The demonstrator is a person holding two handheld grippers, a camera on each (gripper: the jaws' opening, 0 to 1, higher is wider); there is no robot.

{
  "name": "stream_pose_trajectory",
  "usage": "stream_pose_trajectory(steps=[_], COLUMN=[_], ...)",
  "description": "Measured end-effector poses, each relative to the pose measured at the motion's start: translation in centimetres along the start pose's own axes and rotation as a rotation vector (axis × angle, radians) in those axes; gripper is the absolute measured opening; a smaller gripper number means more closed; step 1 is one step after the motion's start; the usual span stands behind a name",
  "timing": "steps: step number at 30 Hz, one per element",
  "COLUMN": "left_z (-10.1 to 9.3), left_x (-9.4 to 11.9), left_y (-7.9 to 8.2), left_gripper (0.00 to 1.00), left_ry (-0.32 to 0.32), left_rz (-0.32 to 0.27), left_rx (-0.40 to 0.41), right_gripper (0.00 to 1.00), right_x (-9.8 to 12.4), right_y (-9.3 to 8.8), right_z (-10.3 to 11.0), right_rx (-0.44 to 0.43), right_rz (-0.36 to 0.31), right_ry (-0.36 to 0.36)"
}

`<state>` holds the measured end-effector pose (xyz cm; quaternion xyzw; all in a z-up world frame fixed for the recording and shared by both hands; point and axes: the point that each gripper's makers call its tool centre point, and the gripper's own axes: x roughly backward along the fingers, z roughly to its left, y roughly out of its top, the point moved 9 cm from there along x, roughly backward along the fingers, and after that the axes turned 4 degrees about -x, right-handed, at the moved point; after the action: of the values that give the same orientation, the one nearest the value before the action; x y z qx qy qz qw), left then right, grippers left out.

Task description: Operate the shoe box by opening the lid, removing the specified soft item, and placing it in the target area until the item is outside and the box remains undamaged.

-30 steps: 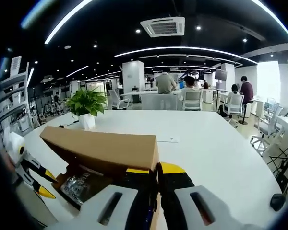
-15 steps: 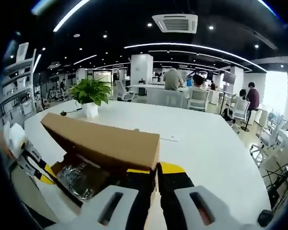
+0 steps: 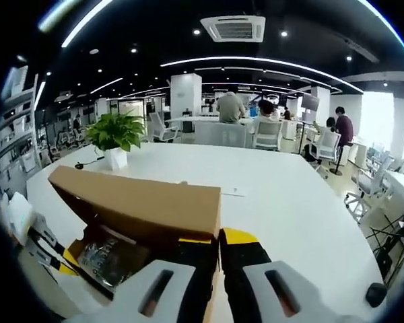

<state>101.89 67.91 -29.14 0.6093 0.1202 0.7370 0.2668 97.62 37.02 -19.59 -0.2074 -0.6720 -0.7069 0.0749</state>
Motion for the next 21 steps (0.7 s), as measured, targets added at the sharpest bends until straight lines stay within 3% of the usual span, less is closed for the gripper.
stream_pose_trajectory(steps=[3, 6, 8, 9, 12, 16, 19, 21], left_z=[0.4, 1.1, 1.4, 1.3, 1.5, 1.5, 1.2, 1.1], left_x=[0.0, -0.2, -0.3, -0.4, -0.4, -0.4, -0.4, -0.3], left_y=[0.0, -0.2, -0.2, -0.2, -0.3, -0.9, -1.2, -1.2], left_gripper=[0.04, 0.03, 0.02, 0.01, 0.01, 0.01, 0.01, 0.01], left_ry=[-0.071, -0.142, -0.182, -0.19, -0.196, -0.199, -0.182, -0.185], left_rz=[-0.021, -0.026, -0.023, -0.03, -0.029, -0.091, -0.129, -0.131], left_rx=[-0.065, -0.006, -0.056, -0.118, -0.07, -0.054, -0.087, -0.111], right_gripper=[0.0, 0.0, 0.0, 0.0, 0.0, 0.0, 0.0, 0.0], right_x=[0.0, 0.0, -0.2, -0.2, 0.0, 0.2, 0.3, 1.1], right_y=[0.1, 0.2, 0.2, 0.2, 0.2, 0.0, 0.0, 0.4], right_z=[0.0, 0.0, -0.1, -0.1, 0.0, 0.1, 0.1, 0.1], right_rx=[0.003, -0.001, -0.006, -0.003, -0.001, -0.021, -0.01, -0.045], right_rz=[0.005, 0.008, 0.016, 0.018, 0.024, 0.021, 0.028, 0.046], right_ry=[-0.002, -0.003, -0.001, -0.001, -0.006, -0.021, -0.025, -0.038])
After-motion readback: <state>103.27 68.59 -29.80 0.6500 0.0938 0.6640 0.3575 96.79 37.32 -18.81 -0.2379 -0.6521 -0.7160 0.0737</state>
